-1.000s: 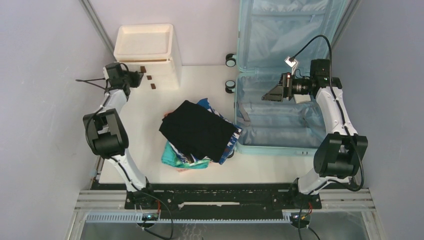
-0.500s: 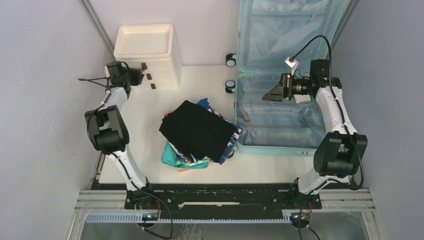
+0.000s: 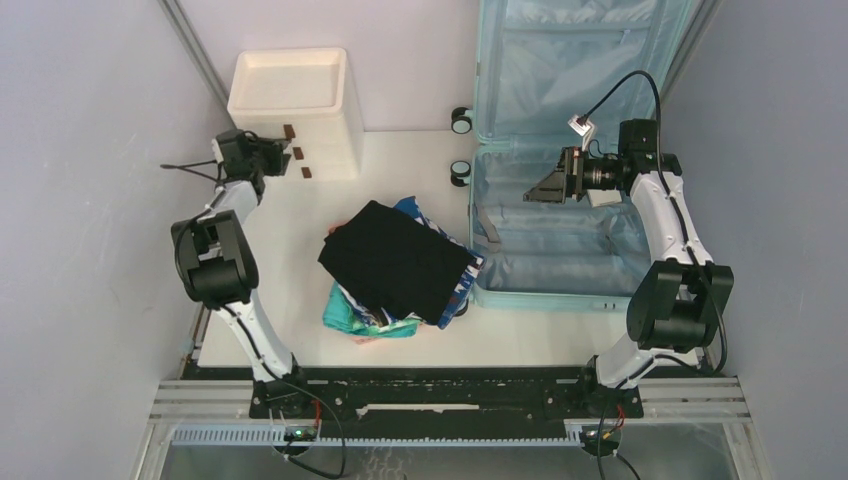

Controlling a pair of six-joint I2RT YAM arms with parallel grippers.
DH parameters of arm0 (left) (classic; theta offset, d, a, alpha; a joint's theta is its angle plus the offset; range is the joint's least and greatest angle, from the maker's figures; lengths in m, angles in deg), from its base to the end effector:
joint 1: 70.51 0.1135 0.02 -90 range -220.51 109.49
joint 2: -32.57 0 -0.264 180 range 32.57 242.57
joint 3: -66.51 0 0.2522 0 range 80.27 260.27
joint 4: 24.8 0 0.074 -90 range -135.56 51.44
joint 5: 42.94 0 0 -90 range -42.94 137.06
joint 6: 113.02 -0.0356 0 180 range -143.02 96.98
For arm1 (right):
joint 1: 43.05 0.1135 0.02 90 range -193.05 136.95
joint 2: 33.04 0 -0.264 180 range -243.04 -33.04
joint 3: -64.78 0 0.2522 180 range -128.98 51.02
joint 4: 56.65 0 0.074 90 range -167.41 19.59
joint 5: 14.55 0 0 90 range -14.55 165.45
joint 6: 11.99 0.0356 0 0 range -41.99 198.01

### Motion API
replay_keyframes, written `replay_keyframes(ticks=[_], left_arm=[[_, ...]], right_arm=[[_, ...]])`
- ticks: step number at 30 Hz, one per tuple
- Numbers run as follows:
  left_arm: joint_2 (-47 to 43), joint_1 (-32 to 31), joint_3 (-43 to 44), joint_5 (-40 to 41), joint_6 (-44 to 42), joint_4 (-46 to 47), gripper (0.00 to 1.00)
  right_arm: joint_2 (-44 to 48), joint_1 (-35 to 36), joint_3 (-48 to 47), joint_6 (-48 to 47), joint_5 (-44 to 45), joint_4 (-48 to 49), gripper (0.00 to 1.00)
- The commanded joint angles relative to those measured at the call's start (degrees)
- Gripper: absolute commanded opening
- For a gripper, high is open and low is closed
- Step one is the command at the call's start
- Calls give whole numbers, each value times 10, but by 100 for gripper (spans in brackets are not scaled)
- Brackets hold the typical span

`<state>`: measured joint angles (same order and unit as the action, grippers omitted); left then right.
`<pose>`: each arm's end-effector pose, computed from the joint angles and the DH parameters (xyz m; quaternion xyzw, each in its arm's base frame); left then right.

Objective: Open, take out, and arrange the luggage

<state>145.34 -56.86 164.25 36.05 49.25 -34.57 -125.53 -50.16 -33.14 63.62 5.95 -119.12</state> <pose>0.4531 0.1030 0.2458 -0.5336 0.6489 -0.3330 0.4281 0.3312 -0.0077 0.3286 -0.2114 0.7760 0.4935 0.3309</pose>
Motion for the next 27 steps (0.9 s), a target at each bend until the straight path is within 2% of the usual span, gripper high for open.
replay_keyframes(ticks=[1, 3, 7, 13, 15, 21, 24, 27], left_arm=[[-47, -1, -80, -30, 21, 130, 46], [-54, 0, -114, -38, 24, 172, 46], [-59, 0, -145, -45, -9, 185, 46], [-78, 0, -150, -11, -162, 98, 47], [-86, -1, -157, 1, -221, 94, 47], [-104, -19, -210, -11, -403, 223, 48], [-101, -21, -227, -18, -425, 294, 48], [-81, -22, -202, -25, -433, 307, 48]], right_arm=[[0, -3, -27, -17, -12, 0, 100], [-2, -3, -28, -16, -11, 0, 100], [-9, -3, -34, -17, -12, -3, 100], [-10, -3, -34, -23, -8, -7, 100], [-13, -3, -33, -25, -7, -8, 100], [-24, -3, -42, -25, -8, -10, 100], [-27, -3, -45, -25, -7, -11, 100], [-28, -3, -47, -26, -5, -13, 100]])
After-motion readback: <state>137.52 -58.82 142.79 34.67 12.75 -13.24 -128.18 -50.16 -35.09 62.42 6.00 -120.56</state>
